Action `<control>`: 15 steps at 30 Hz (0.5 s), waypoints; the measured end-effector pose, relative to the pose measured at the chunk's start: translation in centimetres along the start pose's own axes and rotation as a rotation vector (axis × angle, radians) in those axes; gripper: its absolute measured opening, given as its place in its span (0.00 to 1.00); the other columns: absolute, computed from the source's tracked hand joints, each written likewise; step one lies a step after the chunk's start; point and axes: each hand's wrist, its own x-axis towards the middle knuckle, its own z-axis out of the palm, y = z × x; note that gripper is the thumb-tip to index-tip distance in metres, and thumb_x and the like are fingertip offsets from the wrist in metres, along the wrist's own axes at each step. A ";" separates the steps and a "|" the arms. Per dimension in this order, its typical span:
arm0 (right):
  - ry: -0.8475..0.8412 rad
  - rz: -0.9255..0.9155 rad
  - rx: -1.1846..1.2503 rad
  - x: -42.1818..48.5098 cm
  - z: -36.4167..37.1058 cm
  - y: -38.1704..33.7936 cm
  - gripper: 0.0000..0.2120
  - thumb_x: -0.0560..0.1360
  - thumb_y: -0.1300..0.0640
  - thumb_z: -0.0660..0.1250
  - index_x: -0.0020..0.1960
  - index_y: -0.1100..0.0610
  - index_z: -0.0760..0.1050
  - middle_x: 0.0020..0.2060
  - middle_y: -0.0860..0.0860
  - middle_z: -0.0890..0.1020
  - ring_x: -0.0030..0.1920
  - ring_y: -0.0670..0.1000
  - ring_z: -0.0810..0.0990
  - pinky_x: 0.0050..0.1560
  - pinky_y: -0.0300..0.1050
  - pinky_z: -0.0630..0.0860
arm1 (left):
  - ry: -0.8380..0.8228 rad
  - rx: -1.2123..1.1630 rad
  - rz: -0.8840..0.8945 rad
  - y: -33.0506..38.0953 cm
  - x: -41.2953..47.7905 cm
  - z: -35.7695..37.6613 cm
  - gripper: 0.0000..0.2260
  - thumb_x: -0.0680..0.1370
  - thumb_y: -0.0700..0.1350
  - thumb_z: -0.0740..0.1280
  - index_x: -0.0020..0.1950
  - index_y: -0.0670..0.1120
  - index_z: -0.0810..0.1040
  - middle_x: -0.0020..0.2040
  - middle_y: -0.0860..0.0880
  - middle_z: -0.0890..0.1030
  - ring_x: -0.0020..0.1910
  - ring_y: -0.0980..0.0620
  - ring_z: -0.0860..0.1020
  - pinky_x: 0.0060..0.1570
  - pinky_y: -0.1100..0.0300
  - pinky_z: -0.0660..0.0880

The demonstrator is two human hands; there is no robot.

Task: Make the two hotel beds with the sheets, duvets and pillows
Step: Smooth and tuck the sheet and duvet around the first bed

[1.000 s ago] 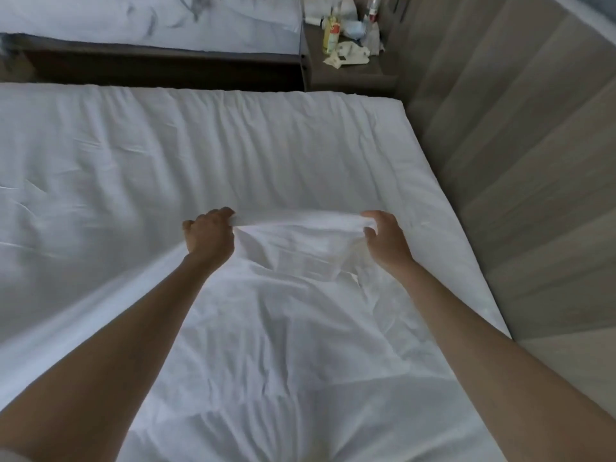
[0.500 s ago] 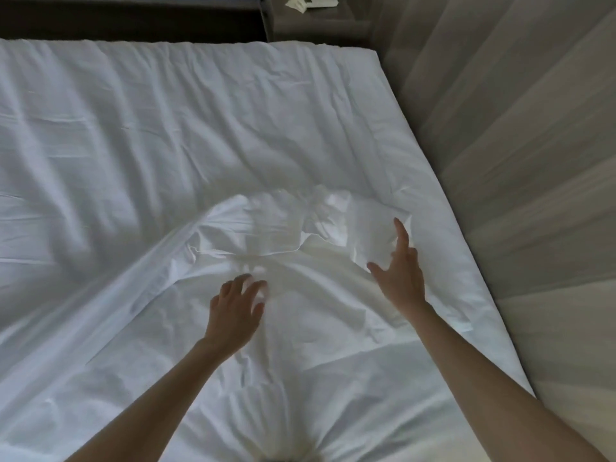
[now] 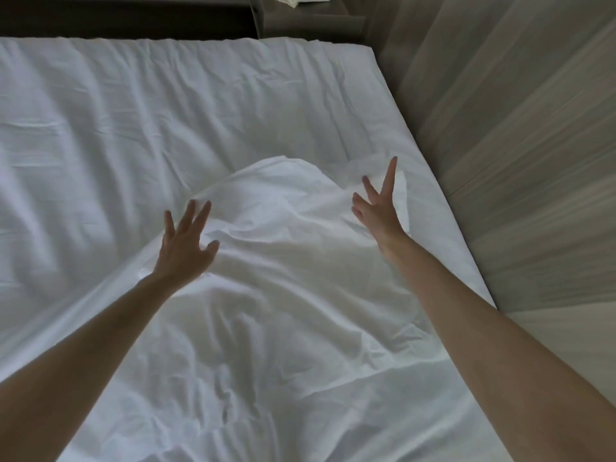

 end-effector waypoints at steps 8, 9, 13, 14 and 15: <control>-0.446 -0.154 -1.099 -4.3 0.8 8.4 0.34 0.79 0.41 0.59 0.75 0.31 0.39 0.78 0.43 0.39 0.77 0.57 0.36 0.70 0.72 0.38 | 0.147 0.196 0.254 2.8 -2.0 3.3 0.30 0.76 0.44 0.67 0.77 0.51 0.62 0.80 0.47 0.47 0.78 0.41 0.43 0.71 0.36 0.45; -0.484 -0.119 -1.181 -4.7 0.6 9.6 0.33 0.79 0.38 0.56 0.74 0.31 0.39 0.77 0.43 0.36 0.76 0.58 0.33 0.69 0.73 0.35 | 0.147 0.239 0.298 3.1 -2.5 4.1 0.29 0.77 0.46 0.67 0.77 0.51 0.62 0.80 0.48 0.49 0.78 0.43 0.44 0.71 0.36 0.42; -0.344 0.172 -1.268 -4.5 -2.3 12.7 0.31 0.77 0.30 0.50 0.75 0.30 0.39 0.76 0.40 0.33 0.75 0.64 0.32 0.68 0.76 0.36 | -0.010 0.224 0.259 4.7 -3.2 6.8 0.27 0.81 0.50 0.61 0.78 0.56 0.56 0.80 0.50 0.48 0.78 0.46 0.41 0.72 0.39 0.36; -0.269 0.263 -1.230 -4.4 -3.4 12.9 0.32 0.76 0.29 0.50 0.74 0.30 0.39 0.76 0.40 0.34 0.75 0.66 0.34 0.68 0.76 0.38 | -0.060 0.213 0.222 5.0 -3.2 7.1 0.27 0.81 0.51 0.59 0.78 0.56 0.53 0.80 0.50 0.46 0.78 0.46 0.40 0.73 0.40 0.37; -0.199 0.346 -1.172 -4.3 -4.4 13.2 0.33 0.75 0.29 0.50 0.74 0.30 0.38 0.77 0.41 0.35 0.75 0.68 0.37 0.68 0.76 0.40 | -0.105 0.211 0.190 5.3 -3.3 7.3 0.26 0.82 0.52 0.57 0.79 0.57 0.51 0.80 0.50 0.44 0.78 0.45 0.40 0.73 0.40 0.38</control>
